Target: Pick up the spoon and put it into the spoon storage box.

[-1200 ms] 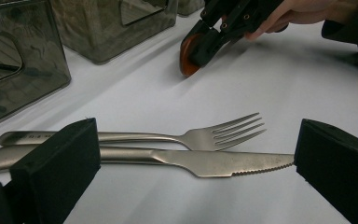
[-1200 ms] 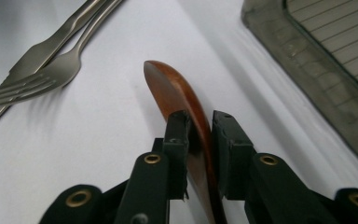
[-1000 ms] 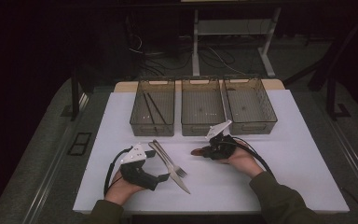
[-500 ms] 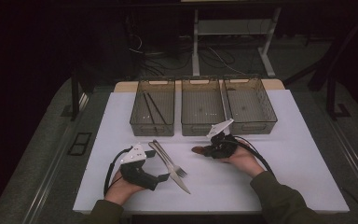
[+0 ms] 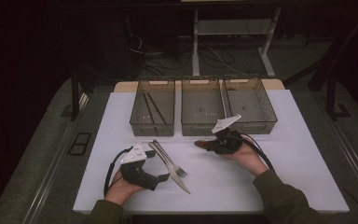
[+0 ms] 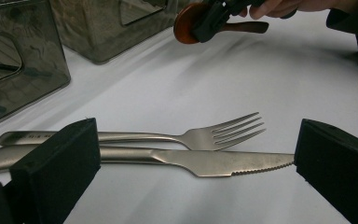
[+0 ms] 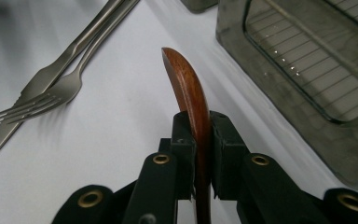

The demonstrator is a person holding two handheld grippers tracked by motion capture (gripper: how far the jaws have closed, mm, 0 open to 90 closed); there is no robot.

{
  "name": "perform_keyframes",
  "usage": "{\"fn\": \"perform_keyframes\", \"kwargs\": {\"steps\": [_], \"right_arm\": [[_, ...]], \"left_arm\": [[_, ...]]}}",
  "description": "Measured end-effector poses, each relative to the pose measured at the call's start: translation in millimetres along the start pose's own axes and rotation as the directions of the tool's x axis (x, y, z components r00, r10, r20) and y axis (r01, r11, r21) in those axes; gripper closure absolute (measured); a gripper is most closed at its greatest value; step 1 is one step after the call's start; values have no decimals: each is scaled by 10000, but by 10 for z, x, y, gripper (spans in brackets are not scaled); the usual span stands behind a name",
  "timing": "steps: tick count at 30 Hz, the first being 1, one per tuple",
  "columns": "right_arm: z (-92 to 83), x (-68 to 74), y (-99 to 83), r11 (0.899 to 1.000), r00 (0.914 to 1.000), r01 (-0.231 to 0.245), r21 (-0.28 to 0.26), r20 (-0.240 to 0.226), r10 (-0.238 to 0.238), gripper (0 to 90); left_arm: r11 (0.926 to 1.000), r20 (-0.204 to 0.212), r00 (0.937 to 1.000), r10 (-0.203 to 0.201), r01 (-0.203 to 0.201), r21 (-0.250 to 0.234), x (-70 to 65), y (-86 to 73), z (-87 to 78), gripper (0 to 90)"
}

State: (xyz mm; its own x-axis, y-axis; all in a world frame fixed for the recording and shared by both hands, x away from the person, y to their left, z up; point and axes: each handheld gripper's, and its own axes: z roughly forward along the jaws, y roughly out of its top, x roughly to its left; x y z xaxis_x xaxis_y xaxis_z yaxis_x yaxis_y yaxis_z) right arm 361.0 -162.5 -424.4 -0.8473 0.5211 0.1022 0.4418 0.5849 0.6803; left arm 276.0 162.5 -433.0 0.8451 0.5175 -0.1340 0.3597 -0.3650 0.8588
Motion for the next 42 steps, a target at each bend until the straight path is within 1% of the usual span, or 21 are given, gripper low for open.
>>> {"fn": "perform_keyframes", "kwargs": {"steps": [5,16,19,24,26,29,38,42], "right_arm": [[-70,-26,15,9995,9999,-120,-279,-12,119,801],[-259,-67,69,9965,9994,-285,-781,169,299,801],[-302,-79,89,9956,9993,-261,-903,240,284,801],[-389,-114,147,9931,9983,-349,-1116,418,398,801],[-418,-134,183,9912,9980,-360,-1275,473,423,801],[-438,-165,250,9874,9977,-475,-1508,397,540,801],[-443,-239,506,9825,9966,-581,-1771,467,674,801],[-425,-289,644,9819,9963,-567,-1808,538,674,801]], "left_arm": [[10000,-1,10000,-10,10,-37,3,-1,2,0],[10000,-3,10000,-31,31,-37,1,-1,6,0],[10000,-7,10000,-51,51,-8,0,-2,7,0],[10000,16,10000,-52,52,-18,-2,0,12,0],[10000,8,10000,-51,51,-18,-2,1,11,0],[10000,11,10000,-32,32,-36,0,2,3,0],[10000,32,10000,-51,52,-62,-4,3,5,0],[10000,36,10000,-37,37,-64,-6,5,5,0]]}}
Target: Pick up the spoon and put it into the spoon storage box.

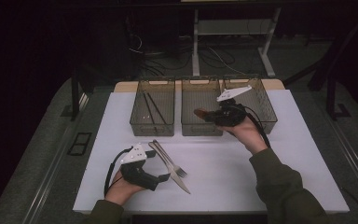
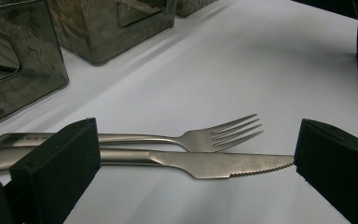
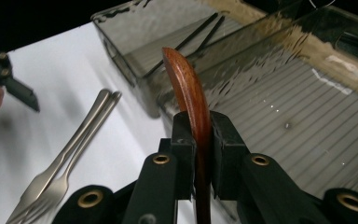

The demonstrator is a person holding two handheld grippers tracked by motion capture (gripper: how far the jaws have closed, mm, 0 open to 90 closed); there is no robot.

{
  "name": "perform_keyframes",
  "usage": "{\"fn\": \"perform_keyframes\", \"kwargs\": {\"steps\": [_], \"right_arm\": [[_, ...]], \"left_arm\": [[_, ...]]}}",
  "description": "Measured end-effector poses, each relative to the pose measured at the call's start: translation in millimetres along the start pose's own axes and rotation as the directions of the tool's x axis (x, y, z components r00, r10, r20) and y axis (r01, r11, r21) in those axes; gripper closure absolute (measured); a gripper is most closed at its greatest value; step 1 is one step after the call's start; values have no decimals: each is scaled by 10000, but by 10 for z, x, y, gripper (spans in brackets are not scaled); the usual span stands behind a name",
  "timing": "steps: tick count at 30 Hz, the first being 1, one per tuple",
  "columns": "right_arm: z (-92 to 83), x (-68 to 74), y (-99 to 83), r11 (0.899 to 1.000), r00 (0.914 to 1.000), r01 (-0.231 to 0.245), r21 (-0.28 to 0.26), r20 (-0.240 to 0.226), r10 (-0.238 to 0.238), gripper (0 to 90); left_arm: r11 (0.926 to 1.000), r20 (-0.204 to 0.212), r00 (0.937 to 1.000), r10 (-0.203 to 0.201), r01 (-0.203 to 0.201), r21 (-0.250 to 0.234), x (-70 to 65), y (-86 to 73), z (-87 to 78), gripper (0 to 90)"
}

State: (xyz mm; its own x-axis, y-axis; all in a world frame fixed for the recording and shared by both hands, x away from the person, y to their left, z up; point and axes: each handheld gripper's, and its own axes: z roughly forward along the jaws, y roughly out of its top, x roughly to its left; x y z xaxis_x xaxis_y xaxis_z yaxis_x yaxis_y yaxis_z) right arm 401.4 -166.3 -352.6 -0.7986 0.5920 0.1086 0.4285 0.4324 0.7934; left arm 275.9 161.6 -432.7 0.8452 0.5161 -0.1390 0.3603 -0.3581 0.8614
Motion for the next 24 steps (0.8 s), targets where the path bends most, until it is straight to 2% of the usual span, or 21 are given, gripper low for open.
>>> {"fn": "perform_keyframes", "kwargs": {"steps": [7,13,24], "right_arm": [[111,-91,198,9998,9997,-178,-23,140,178,801],[207,-177,330,9994,9985,-335,-101,435,339,801],[448,-256,567,9988,9970,-456,-203,617,468,801]], "left_arm": [[10000,35,10000,-10,10,-30,-1,2,-7,0],[10000,93,10000,17,-17,-21,-9,4,3,0],[9999,102,9999,6,-5,-101,-11,9,-7,0]]}}
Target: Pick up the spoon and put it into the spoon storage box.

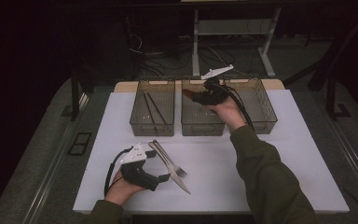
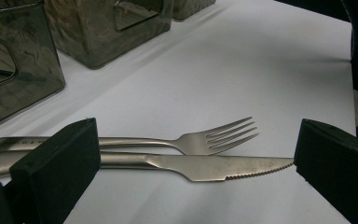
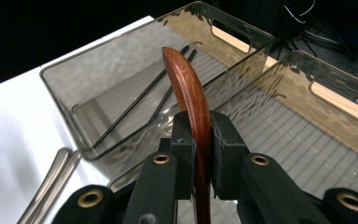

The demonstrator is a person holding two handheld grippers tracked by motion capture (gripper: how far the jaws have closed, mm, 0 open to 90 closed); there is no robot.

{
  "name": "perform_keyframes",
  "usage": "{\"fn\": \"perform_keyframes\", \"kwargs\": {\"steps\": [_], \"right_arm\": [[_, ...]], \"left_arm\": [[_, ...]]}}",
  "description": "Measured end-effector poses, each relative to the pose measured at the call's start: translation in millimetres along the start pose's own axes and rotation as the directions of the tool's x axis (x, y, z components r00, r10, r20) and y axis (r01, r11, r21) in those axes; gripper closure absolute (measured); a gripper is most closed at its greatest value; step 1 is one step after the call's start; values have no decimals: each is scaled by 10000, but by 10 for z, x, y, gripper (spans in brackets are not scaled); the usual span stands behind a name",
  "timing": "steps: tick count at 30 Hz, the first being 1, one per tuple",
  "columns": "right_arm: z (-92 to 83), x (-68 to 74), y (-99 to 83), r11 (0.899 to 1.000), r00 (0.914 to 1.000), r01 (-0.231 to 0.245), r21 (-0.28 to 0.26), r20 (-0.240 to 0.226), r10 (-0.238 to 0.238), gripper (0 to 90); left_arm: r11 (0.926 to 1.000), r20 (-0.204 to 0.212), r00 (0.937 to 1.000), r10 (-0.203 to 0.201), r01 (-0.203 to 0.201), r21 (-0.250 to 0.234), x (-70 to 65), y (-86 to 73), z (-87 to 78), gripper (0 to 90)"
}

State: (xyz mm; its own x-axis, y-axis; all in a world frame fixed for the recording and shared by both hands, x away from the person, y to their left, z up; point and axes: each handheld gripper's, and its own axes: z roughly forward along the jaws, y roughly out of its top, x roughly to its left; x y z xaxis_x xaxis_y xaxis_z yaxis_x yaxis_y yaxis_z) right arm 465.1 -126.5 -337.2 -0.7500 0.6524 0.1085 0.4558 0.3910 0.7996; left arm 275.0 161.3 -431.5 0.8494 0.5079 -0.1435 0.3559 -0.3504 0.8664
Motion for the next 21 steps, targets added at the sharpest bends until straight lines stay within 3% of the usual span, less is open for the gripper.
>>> {"fn": "perform_keyframes", "kwargs": {"steps": [3,10,21], "right_arm": [[88,-25,6,9999,9999,-110,-113,-51,110,801],[308,-91,-90,9994,9996,-285,191,60,284,801],[432,-145,-195,9949,9980,-506,869,412,471,789]], "left_arm": [[10000,12,10000,0,0,-18,1,0,-8,0],[10000,49,10000,-12,12,-52,1,2,-12,0],[10000,71,10000,29,-29,-37,1,3,-9,0]]}}
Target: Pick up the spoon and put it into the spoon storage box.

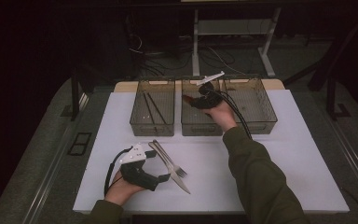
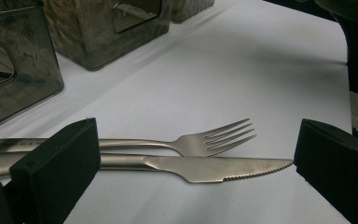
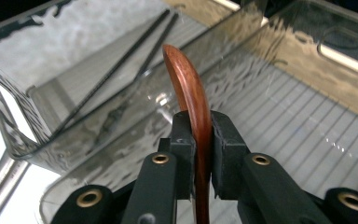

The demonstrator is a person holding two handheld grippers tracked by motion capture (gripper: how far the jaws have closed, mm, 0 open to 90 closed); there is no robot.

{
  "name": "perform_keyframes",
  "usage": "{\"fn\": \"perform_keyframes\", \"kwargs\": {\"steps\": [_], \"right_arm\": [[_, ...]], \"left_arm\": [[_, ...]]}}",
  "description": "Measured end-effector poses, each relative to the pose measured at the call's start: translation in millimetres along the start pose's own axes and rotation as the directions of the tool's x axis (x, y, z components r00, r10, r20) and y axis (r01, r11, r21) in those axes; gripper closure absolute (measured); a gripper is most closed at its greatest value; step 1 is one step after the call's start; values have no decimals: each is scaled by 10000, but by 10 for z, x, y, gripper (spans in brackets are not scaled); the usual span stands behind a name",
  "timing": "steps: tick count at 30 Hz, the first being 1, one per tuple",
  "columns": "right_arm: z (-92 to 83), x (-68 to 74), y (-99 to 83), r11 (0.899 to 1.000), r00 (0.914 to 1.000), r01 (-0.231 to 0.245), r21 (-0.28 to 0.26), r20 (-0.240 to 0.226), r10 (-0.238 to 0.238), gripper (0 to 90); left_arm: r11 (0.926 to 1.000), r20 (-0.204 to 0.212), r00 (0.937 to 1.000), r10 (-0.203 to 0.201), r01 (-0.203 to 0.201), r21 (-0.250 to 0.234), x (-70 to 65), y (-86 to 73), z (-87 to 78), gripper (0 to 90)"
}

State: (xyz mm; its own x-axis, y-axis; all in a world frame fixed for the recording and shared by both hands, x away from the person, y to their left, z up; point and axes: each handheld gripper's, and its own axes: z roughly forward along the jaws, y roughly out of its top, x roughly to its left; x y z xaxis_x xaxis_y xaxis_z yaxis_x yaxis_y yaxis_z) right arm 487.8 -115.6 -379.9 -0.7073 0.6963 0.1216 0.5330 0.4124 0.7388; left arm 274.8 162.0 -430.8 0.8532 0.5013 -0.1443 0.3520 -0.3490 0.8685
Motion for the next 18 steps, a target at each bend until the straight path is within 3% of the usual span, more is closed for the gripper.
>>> {"fn": "perform_keyframes", "kwargs": {"steps": [3,10,18], "right_arm": [[14,-16,-24,9997,9999,-105,208,133,102,721],[-48,-31,-57,9999,9998,-132,-24,179,133,618],[-214,-61,-133,9979,9985,-449,-473,-343,433,498]], "left_arm": [[10000,-4,10000,-34,34,-5,-2,-1,-1,0],[10000,-11,10000,-5,5,-2,0,0,3,0],[10000,-30,10000,-9,9,22,10,-3,0,0]]}}
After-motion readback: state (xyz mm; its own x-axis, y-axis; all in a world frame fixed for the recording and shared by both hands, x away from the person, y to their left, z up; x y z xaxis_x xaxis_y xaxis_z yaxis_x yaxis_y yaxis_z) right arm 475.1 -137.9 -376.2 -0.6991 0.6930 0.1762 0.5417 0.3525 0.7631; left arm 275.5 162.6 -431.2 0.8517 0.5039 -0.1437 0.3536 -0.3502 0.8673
